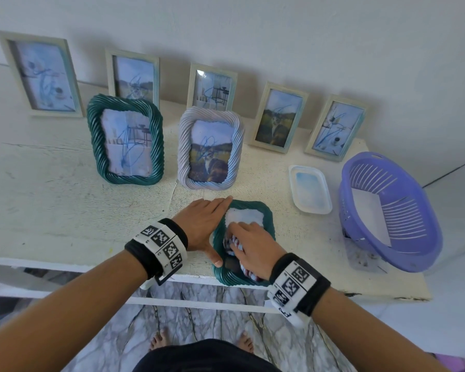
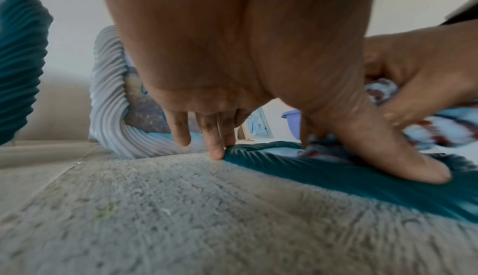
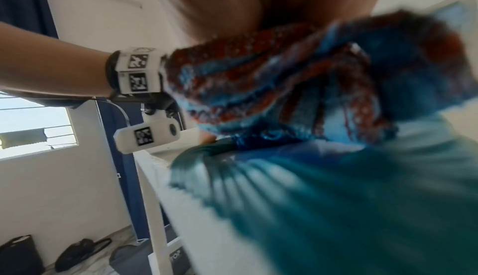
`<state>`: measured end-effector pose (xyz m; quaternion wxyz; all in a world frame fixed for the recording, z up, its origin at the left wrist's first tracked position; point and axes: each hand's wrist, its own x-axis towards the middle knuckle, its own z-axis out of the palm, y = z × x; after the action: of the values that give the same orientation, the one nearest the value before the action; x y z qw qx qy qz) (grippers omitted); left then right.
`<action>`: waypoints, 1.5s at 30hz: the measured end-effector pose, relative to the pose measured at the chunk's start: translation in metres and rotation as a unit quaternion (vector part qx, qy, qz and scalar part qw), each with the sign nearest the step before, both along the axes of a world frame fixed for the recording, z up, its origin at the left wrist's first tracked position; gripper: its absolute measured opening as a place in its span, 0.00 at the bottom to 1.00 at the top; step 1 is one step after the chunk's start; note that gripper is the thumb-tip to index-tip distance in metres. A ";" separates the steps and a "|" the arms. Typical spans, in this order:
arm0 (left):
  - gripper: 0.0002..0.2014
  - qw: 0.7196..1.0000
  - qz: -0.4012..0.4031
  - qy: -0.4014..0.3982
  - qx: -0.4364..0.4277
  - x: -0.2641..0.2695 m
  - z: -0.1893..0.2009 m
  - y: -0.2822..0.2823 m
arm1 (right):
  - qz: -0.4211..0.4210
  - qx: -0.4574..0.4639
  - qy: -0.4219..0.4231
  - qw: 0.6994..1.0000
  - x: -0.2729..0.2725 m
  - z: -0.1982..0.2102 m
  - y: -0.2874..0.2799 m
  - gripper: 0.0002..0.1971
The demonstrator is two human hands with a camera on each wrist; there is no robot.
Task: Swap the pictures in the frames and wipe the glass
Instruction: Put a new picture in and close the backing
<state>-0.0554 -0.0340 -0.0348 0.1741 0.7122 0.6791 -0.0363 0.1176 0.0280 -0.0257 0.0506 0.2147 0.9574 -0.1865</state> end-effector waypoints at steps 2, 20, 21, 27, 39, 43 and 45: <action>0.72 1.000 -0.001 -0.007 0.000 0.000 0.001 -0.001 | -0.012 -0.004 0.006 1.000 -0.012 0.002 0.014 0.10; 0.74 1.000 0.005 -0.003 -0.007 -0.002 0.000 0.000 | -0.197 -0.127 0.140 0.962 0.005 0.038 0.080 0.04; 0.74 1.000 0.005 0.000 -0.007 -0.002 0.000 0.000 | -0.216 -0.123 0.147 0.957 0.011 0.043 0.091 0.03; 0.74 1.000 0.008 0.003 -0.020 0.000 0.001 0.001 | -0.304 0.041 0.058 0.950 0.031 0.037 0.169 0.13; 0.68 0.996 0.066 -0.039 -0.046 0.006 0.004 -0.012 | -0.312 0.095 -0.035 0.945 0.035 0.016 0.161 0.28; 0.65 0.991 0.118 -0.059 -0.028 0.013 0.003 -0.025 | -0.259 0.097 0.075 0.958 0.036 0.020 0.103 0.22; 0.61 0.987 0.141 -0.074 -0.024 0.019 0.003 -0.031 | -0.252 0.029 0.063 0.965 0.040 0.017 0.071 0.22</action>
<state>-0.0362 -0.0649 -0.0317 0.2446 0.6055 0.7569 0.0253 0.1575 0.0988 -0.0086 -0.0648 0.4381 0.8786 -0.1789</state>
